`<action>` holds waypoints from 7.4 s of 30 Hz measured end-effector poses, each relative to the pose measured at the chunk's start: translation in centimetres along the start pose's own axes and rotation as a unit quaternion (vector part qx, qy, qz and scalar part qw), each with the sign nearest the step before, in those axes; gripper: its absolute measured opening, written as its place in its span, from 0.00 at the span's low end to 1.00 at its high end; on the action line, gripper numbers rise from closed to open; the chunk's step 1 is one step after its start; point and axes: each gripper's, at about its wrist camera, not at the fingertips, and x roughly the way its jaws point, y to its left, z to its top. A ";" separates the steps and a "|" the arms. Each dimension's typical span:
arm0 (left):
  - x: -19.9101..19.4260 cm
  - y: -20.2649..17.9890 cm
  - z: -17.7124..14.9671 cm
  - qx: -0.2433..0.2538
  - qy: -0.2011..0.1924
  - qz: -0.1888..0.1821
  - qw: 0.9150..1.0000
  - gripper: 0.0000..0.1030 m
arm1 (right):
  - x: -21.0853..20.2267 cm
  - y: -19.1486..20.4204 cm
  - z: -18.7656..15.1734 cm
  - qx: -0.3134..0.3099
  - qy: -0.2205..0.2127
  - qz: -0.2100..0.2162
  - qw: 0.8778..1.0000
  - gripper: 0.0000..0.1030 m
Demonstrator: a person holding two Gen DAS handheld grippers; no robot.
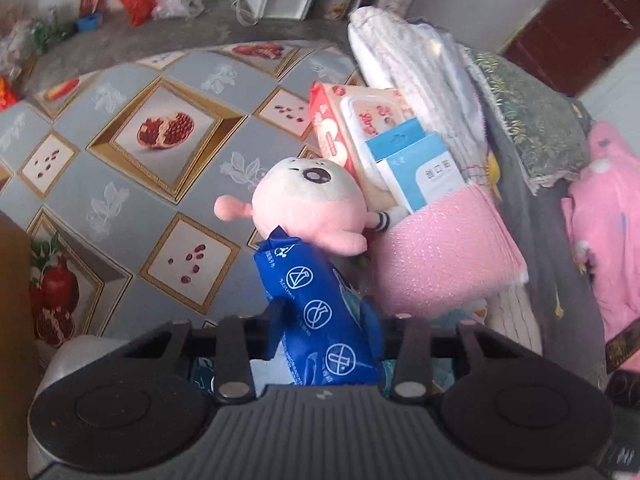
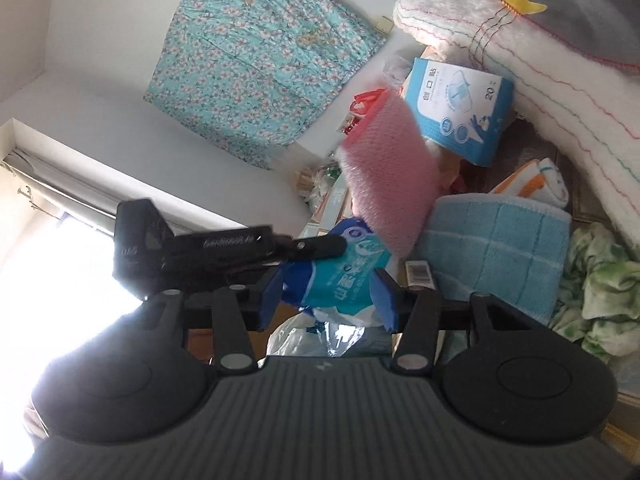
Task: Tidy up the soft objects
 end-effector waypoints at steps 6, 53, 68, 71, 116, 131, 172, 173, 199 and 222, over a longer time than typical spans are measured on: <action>-3.6 1.4 -1.5 -0.003 -0.031 -0.036 0.999 0.32 | 1.0 -0.7 0.0 0.003 0.006 0.003 1.000 0.47; -16.5 4.0 -7.6 0.022 -0.139 0.005 0.990 0.40 | 9.8 12.3 -1.6 -0.094 0.072 0.014 0.993 0.36; -21.3 22.8 -9.9 -0.166 -0.177 0.096 0.965 0.38 | 30.3 22.7 -9.8 -0.134 0.238 0.027 0.962 0.36; -19.9 25.8 -8.4 -0.186 -0.173 0.087 0.963 0.38 | 33.1 22.7 -10.0 -0.141 0.243 0.005 0.960 0.37; -16.0 4.7 -6.1 0.000 -0.176 0.074 0.982 0.99 | 3.0 11.8 3.5 -0.196 0.014 -0.077 0.978 0.65; -1.8 -0.5 -0.4 0.006 -0.067 0.047 0.997 0.89 | 17.1 6.8 13.1 -0.124 0.188 -0.145 0.963 0.68; -4.0 -1.0 2.3 -0.048 -0.080 0.041 0.995 0.73 | 18.2 10.5 13.0 -0.120 0.201 -0.077 0.969 0.72; -5.2 -1.0 2.0 -0.045 -0.088 0.044 0.994 0.73 | 17.7 11.6 12.7 -0.123 0.198 -0.068 0.970 0.72; -20.8 22.4 -8.4 -0.153 -0.173 0.252 0.940 0.73 | 38.8 34.0 -12.0 -0.159 0.353 0.067 0.920 0.74; -12.3 27.6 -6.5 -0.047 -0.094 0.347 0.932 0.72 | 49.8 25.2 -15.1 -0.066 0.371 0.031 0.926 0.73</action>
